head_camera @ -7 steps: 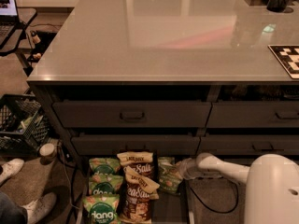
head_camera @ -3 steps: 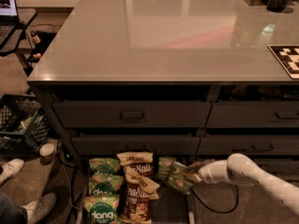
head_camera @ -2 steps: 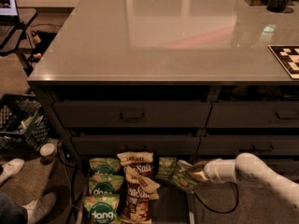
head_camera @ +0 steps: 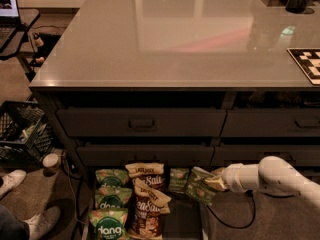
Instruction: Pick green jalapeno chip bag from bottom drawer and place on counter
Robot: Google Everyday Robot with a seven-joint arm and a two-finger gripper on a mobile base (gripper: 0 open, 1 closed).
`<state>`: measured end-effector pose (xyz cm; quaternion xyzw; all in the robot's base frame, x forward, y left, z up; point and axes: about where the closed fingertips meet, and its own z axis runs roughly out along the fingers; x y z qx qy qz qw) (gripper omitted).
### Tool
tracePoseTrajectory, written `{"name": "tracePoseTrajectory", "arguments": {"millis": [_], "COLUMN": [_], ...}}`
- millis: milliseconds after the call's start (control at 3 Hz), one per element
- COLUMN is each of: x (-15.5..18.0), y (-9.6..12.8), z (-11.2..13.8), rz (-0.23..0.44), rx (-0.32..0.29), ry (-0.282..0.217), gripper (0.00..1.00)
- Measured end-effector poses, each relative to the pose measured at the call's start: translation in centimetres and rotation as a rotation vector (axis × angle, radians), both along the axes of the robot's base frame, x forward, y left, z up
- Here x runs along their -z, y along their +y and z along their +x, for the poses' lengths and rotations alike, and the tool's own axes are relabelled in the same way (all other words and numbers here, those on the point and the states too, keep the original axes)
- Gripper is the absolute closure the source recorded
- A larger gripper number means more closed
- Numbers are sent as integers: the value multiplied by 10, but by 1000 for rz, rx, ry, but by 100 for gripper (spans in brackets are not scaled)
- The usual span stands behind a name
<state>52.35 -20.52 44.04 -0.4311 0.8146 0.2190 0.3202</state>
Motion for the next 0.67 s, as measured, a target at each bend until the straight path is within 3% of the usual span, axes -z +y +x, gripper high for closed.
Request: {"name": "tracePoseTrajectory", "arguments": {"millis": [667], "x": [-70], "y": [0], "z": [-13], "rz": [-60], "rx": [-17], "ry": [-17], "gripper": [100]}}
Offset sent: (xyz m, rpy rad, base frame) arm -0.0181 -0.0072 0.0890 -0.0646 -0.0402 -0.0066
